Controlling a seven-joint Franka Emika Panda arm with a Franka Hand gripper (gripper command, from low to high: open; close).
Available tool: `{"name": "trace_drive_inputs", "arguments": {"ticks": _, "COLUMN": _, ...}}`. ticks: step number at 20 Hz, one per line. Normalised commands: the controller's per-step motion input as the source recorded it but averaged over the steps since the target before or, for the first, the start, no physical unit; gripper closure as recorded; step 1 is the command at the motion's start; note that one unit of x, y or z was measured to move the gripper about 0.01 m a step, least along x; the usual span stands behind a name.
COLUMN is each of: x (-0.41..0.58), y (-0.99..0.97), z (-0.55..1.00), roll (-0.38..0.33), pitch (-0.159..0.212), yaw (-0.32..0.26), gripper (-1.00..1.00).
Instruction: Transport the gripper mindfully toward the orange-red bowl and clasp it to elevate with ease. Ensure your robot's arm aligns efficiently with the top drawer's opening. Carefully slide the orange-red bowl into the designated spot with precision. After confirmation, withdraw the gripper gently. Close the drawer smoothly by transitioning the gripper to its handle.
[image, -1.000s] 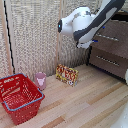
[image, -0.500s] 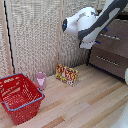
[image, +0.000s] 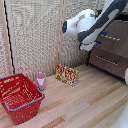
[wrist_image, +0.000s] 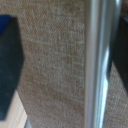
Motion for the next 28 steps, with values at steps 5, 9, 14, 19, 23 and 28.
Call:
{"name": "trace_drive_inputs", "arguments": {"ticks": 5, "x": -0.015, "y": -0.08, "z": 0.15, "roll": 0.003, "pitch": 0.092, "yaw": 0.0, "gripper": 1.0}}
{"name": "trace_drive_inputs", "arguments": {"ticks": 9, "x": -0.335, "y": -0.43, "z": 0.61, "roll": 0.004, "pitch": 0.028, "yaw": 0.0, "gripper": 1.0}}
{"name": "trace_drive_inputs", "arguments": {"ticks": 14, "x": -0.081, "y": -0.35, "z": 0.86, "roll": -0.028, "pitch": 0.093, "yaw": -0.006, "gripper": 1.0}}
{"name": "trace_drive_inputs", "arguments": {"ticks": 19, "x": -0.029, "y": -0.42, "z": 0.72, "roll": -0.018, "pitch": 0.112, "yaw": 0.0, "gripper": 1.0}}
{"name": "trace_drive_inputs", "arguments": {"ticks": 23, "x": -0.003, "y": -0.35, "z": 0.35, "roll": -0.052, "pitch": 0.001, "yaw": 0.01, "gripper": 1.0}}
{"name": "trace_drive_inputs", "arguments": {"ticks": 28, "x": 0.041, "y": -0.47, "z": 0.02, "roll": -0.112, "pitch": -0.047, "yaw": -0.028, "gripper": 1.0}}
